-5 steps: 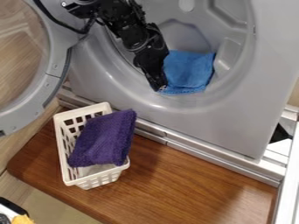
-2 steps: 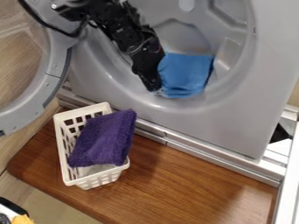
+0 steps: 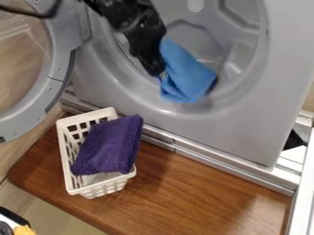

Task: Moved out the blue tower at the container

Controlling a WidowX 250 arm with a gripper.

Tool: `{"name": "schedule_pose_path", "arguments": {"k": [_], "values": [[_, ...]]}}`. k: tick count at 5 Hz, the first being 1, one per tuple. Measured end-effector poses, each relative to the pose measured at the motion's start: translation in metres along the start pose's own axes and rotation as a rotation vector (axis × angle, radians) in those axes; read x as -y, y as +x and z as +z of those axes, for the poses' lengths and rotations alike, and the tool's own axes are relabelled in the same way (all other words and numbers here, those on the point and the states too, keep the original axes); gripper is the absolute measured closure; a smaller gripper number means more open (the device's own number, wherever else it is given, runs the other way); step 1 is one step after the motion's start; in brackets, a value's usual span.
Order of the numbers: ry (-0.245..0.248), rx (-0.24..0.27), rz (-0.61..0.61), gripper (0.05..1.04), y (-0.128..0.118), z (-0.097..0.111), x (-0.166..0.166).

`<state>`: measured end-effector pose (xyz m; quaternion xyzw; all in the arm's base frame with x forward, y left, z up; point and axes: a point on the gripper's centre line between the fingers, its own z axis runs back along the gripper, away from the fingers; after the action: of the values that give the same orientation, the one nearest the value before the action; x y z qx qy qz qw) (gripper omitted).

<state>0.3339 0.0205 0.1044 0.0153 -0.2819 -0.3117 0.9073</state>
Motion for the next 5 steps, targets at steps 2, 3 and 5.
{"name": "schedule_pose_path", "arguments": {"k": [2, 3, 5], "values": [[-0.009, 0.029, -0.019, 1.025, 0.005, 0.019, 0.057], [-0.042, 0.014, -0.036, 1.025, -0.005, 0.021, 0.089], [-0.116, -0.065, -0.047, 1.025, -0.036, 0.014, 0.132]]}}
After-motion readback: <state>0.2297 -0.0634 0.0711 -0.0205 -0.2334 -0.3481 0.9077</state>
